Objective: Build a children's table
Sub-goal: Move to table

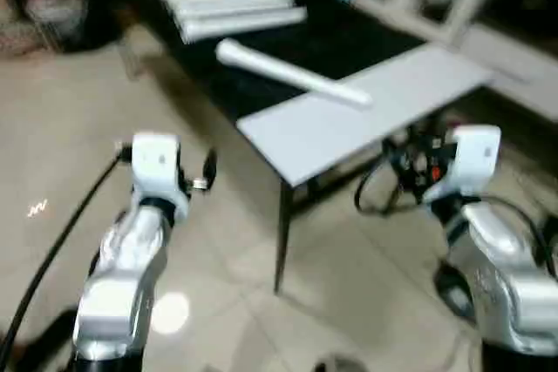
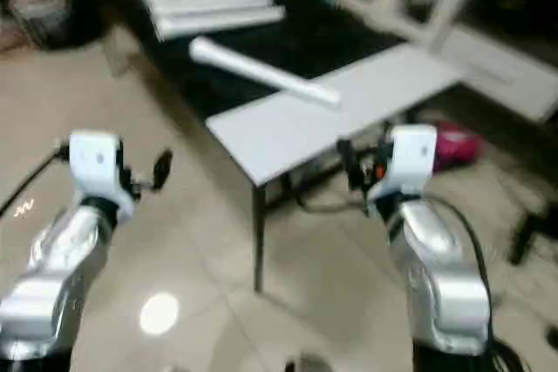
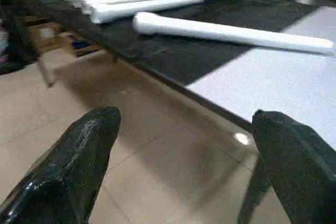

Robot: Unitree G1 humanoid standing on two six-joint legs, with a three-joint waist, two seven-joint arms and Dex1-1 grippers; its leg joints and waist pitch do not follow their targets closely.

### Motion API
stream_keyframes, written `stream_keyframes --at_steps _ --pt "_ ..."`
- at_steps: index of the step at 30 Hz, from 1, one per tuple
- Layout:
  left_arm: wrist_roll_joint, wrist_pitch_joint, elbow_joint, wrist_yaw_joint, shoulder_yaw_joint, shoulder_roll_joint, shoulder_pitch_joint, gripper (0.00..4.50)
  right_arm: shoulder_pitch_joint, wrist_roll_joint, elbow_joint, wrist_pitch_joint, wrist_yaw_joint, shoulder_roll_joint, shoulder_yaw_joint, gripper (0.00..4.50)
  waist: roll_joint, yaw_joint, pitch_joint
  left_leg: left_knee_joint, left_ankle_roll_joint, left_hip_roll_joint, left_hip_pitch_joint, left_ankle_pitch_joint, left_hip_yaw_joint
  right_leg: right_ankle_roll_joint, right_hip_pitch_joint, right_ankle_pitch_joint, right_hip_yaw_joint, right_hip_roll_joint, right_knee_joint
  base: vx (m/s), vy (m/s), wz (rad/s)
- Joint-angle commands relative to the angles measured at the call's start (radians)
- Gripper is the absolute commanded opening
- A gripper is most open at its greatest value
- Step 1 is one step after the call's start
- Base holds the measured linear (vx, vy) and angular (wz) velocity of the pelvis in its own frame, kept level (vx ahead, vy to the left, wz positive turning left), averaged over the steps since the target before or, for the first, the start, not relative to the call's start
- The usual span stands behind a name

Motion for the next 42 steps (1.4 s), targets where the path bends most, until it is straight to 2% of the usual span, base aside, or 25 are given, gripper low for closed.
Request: stream_keyframes --at_steps 1,2,3,4,5,6,7,8,9,10,11,12,15,17,20,22,25,29,32,35,37,39,40,41,42 --pt "0.003 0.005 -0.002 0.000 -0.019 -0.009 -0.010 4.50 0.012 0.005 -0.003 0.023 -0.009 -0.010 -0.022 3.02 -0.028 0.040 -0.078 -0.035 -0.176 0.104 0.017 -0.362 -0.061 -0.077 0.035 -0.202 0.172 -0.195 -0.150 -0.067 0.216 -0.78" --pt "0.002 0.007 0.001 0.000 -0.019 -0.009 -0.013 4.50 0.016 0.004 -0.007 0.025 -0.012 -0.007 -0.022 3.02 -0.020 0.074 -0.070 0.119 -0.129 0.079 -0.060 -0.313 -0.126 -0.116 0.081 -0.293 0.302 -0.324 -0.230 -0.039 0.224 -0.83" --pt "0.002 0.007 0.004 0.001 -0.020 -0.009 -0.017 4.50 0.017 0.003 -0.008 0.026 -0.013 -0.006 -0.023 3.02 -0.013 0.056 -0.057 0.194 -0.101 0.022 -0.143 -0.131 -0.231 -0.099 0.125 -0.275 0.306 -0.279 -0.218 -0.039 0.224 -0.83" --pt "-0.005 0.008 0.005 0.002 -0.016 -0.014 -0.021 4.50 0.020 0.000 -0.010 0.028 -0.021 -0.002 -0.022 3.02 -0.014 0.066 -0.051 0.181 -0.117 0.018 -0.133 -0.082 -0.232 -0.119 0.108 -0.269 0.290 -0.237 -0.227 -0.040 0.230 -0.83" --pt "-0.006 0.008 0.005 0.003 -0.016 -0.016 -0.024 4.50 0.022 -0.005 -0.010 0.031 -0.029 0.000 -0.023 3.02 -0.015 0.063 -0.042 0.144 -0.128 0.026 -0.121 -0.026 -0.243 -0.206 0.091 -0.174 0.247 -0.181 -0.219 -0.045 0.224 -0.60" --pt "-0.007 0.011 0.004 0.008 -0.015 -0.021 -0.028 4.50 0.027 -0.010 -0.010 0.031 -0.032 -0.002 -0.017 3.02 0.003 0.062 -0.043 0.039 -0.097 0.034 -0.085 0.120 -0.228 -0.235 0.062 -0.104 0.126 -0.108 -0.216 -0.045 0.224 -0.60" --pt "-0.007 0.012 0.003 0.010 -0.015 -0.023 -0.030 4.50 0.028 -0.011 -0.010 0.031 -0.032 -0.003 -0.016 3.02 0.051 0.049 -0.051 -0.074 -0.043 0.048 -0.071 0.216 -0.214 -0.204 0.065 -0.132 0.088 -0.010 -0.183 -0.026 0.280 -0.28" --pt "-0.007 0.014 0.003 0.014 -0.015 -0.027 -0.032 4.50 0.030 -0.011 -0.009 0.032 -0.030 -0.005 -0.013 3.02 0.047 0.027 -0.030 -0.110 0.039 0.064 -0.068 0.057 -0.210 -0.163 0.033 -0.183 0.072 0.046 -0.177 -0.038 0.261 0.09" --pt "-0.004 0.008 0.006 0.016 -0.019 -0.029 -0.035 4.50 0.034 -0.009 -0.014 0.037 -0.032 -0.006 -0.011 3.02 0.097 0.006 -0.063 -0.112 0.037 0.133 -0.010 -0.043 -0.258 -0.110 0.007 -0.078 0.085 0.054 -0.092 -0.038 0.261 0.09" --pt "-0.004 0.008 0.007 0.016 -0.020 -0.029 -0.036 4.50 0.034 -0.009 -0.014 0.038 -0.032 -0.006 -0.011 3.02 0.106 0.000 -0.055 -0.116 -0.022 0.137 -0.017 0.012 -0.276 -0.066 0.013 0.061 0.082 0.048 -0.084 -0.049 0.235 0.15" --pt "-0.003 0.006 0.008 0.016 -0.022 -0.030 -0.037 4.50 0.034 -0.009 -0.014 0.039 -0.033 -0.007 -0.012 3.02 0.106 0.000 -0.055 -0.116 -0.022 0.137 -0.017 0.012 -0.276 -0.066 0.013 0.061 0.082 0.048 -0.084 -0.030 0.225 0.05" --pt "-0.006 0.002 0.010 0.011 -0.023 -0.034 -0.037 4.50 0.037 -0.017 -0.017 0.044 -0.040 -0.011 -0.010 3.02 0.087 0.010 -0.050 -0.103 -0.073 0.143 -0.009 0.132 -0.268 -0.026 0.009 0.141 0.094 0.021 -0.108 -0.030 0.225 0.05" --pt "0.000 0.018 0.010 0.012 -0.028 -0.026 -0.038 4.50 0.039 -0.017 -0.018 0.046 -0.040 -0.011 -0.012 3.02 0.063 0.020 -0.046 -0.111 -0.169 0.095 -0.046 -0.132 -0.219 -0.010 0.042 0.098 0.107 -0.015 -0.155 -0.046 0.129 0.05" --pt "-0.003 0.010 0.013 0.007 -0.027 -0.024 -0.039 4.50 0.040 -0.015 -0.021 0.046 -0.039 -0.010 -0.015 3.02 0.059 0.023 -0.043 -0.113 -0.182 0.091 -0.054 -0.230 -0.212 -0.005 0.038 0.024 0.115 -0.026 -0.165 -0.063 0.022 -0.01" --pt "-0.006 -0.004 0.015 0.000 -0.024 -0.021 -0.042 4.50 0.043 -0.009 -0.029 0.046 -0.040 -0.009 -0.014 3.02 0.053 0.016 -0.038 -0.113 -0.174 0.088 -0.054 -0.433 -0.196 0.013 0.021 -0.263 0.125 -0.042 -0.193 -0.038 -0.012 -0.01" --pt "-0.007 -0.004 0.016 -0.005 -0.025 -0.019 -0.043 4.50 0.044 -0.007 -0.027 0.042 -0.038 -0.009 -0.009 3.02 0.049 0.006 -0.033 -0.114 -0.125 0.082 -0.038 -0.528 -0.181 0.033 0.025 -0.525 0.118 -0.045 -0.225 -0.004 -0.027 -0.02" --pt "-0.009 -0.003 0.015 -0.009 -0.024 -0.017 -0.042 4.50 0.041 -0.007 -0.023 0.039 -0.036 -0.009 -0.005 3.02 0.045 -0.006 -0.037 -0.119 -0.061 0.073 -0.033 -0.472 -0.161 0.024 0.054 -0.571 0.107 -0.034 -0.247 0.006 -0.035 -0.05" --pt "-0.013 -0.002 0.016 -0.015 -0.019 -0.013 -0.043 4.50 0.035 -0.005 -0.018 0.035 -0.038 -0.009 -0.006 3.02 0.053 -0.010 -0.042 -0.130 0.003 0.080 -0.031 -0.346 -0.143 -0.035 0.083 -0.424 0.100 -0.024 -0.242 0.071 -0.032 -0.03" --pt "-0.013 -0.002 0.014 -0.016 -0.018 -0.013 -0.042 4.50 0.036 -0.004 -0.017 0.032 -0.038 -0.008 -0.006 3.02 0.057 -0.009 -0.059 -0.123 0.071 0.080 -0.012 -0.195 -0.132 -0.109 0.100 -0.197 0.093 -0.013 -0.221 0.120 -0.014 -0.01" --pt "-0.014 -0.001 0.012 -0.016 -0.018 -0.013 -0.042 4.50 0.039 -0.005 -0.018 0.030 -0.038 -0.005 -0.002 3.02 0.056 0.003 -0.077 -0.087 0.236 0.053 -0.005 0.116 -0.131 -0.153 0.124 0.088 0.089 0.005 -0.184 0.150 0.002 0.04" --pt "-0.016 -0.001 0.010 -0.016 -0.017 -0.010 -0.041 4.50 0.038 -0.007 -0.014 0.028 -0.038 -0.003 0.002 3.02 0.059 0.003 -0.079 -0.067 0.363 0.045 0.024 0.310 -0.150 -0.139 0.116 0.148 0.077 0.024 -0.157 0.156 0.010 0.07" --pt "-0.017 -0.001 0.009 -0.017 -0.016 -0.008 -0.041 4.50 0.038 -0.007 -0.014 0.028 -0.038 -0.001 0.003 3.02 0.060 0.000 -0.084 -0.058 0.410 0.051 0.054 0.394 -0.170 -0.102 0.101 0.152 0.071 0.033 -0.140 0.150 -0.003 0.05" --pt "-0.017 -0.001 0.010 -0.019 -0.013 -0.006 -0.041 4.50 0.036 -0.007 -0.011 0.025 -0.039 0.001 0.006 3.02 0.063 -0.021 -0.083 -0.048 0.477 0.103 0.154 0.476 -0.233 -0.006 -0.004 0.068 0.063 0.033 -0.094 0.123 -0.023 0.06" --pt "-0.017 -0.001 0.010 -0.019 -0.013 -0.006 -0.042 4.50 0.035 -0.007 -0.010 0.024 -0.039 0.002 0.006 3.02 0.057 -0.030 -0.080 -0.051 0.497 0.124 0.173 0.467 -0.255 0.031 -0.028 0.015 0.069 0.019 -0.080 0.102 -0.067 -0.03" --pt "-0.018 -0.001 0.011 -0.020 -0.011 -0.005 -0.043 4.50 0.034 -0.007 -0.007 0.022 -0.039 0.004 0.007 3.02 0.043 -0.024 -0.069 -0.046 0.486 0.117 0.155 0.413 -0.251 0.071 -0.024 0.006 0.093 -0.009 -0.087 0.102 -0.067 -0.03"
